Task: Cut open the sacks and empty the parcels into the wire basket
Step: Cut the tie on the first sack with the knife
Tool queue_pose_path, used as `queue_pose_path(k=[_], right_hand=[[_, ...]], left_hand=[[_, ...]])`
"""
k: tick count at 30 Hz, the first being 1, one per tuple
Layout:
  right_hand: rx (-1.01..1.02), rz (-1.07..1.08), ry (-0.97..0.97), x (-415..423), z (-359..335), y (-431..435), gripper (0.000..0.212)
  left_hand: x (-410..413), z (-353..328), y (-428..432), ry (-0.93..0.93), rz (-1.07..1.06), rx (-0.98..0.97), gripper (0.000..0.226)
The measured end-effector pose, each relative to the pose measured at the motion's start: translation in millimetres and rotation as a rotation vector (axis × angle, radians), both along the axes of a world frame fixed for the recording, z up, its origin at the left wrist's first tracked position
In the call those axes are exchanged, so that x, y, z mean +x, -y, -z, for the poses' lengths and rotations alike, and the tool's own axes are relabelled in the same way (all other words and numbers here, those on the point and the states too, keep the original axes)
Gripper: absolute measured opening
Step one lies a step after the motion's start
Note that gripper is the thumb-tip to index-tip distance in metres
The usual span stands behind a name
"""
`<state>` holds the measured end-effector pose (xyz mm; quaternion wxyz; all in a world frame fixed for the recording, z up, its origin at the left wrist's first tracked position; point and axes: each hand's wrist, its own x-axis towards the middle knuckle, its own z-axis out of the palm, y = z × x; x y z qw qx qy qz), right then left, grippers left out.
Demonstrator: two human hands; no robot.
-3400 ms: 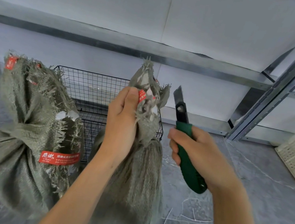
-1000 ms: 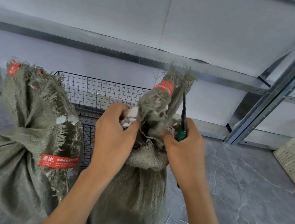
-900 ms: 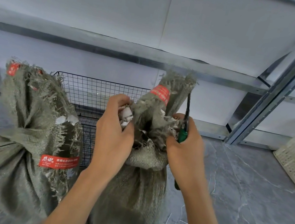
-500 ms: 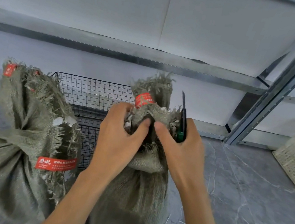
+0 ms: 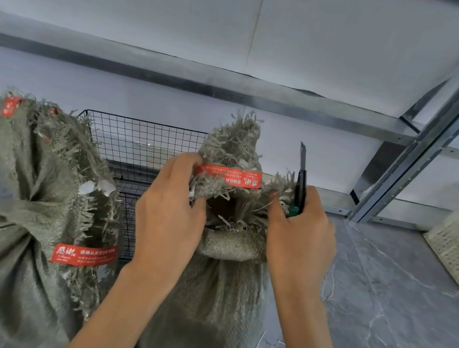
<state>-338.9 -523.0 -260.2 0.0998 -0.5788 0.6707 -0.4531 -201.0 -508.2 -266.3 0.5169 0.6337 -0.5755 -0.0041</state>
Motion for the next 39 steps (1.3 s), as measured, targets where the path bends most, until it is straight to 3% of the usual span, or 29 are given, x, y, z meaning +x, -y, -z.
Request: queue_pose_path(k=[5,10,13,17,20,29,39], right_hand=[[0.229,-0.127,-0.024,-6,-10,-4,0.049],[0.299,-0.155,-0.033,-4,-17,-9,0.055],[0.321,-0.175,-0.033,-7,-23,-12,0.052],[0.337,-0.234,-0.053,-16,-30,-16,0.038],[0.294,-0.269,-0.070,-21,-37,-20,0.035],[0.286,-0.304,-0.049,-32,-60,-38,0.017],[0.158,-0.435,-0.316,-24,-58,-39,0.004]], left_hand=[[1,0,2,0.006,0.059,0.031,0.042],[-8,-7,-1,-0.122,0.127,0.118,0.040],[-9,-8,-3,-0.179,0.147,0.103,0.049],[-9,-10,-3,-0.241,0.141,0.128,0.024],[-8,-9,-1,-0.230,0.145,0.141,0.020],[-7,-5,2,-0.170,0.100,0.194,0.037],[-10,-4,2,-0.214,0.068,0.168,0.037]])
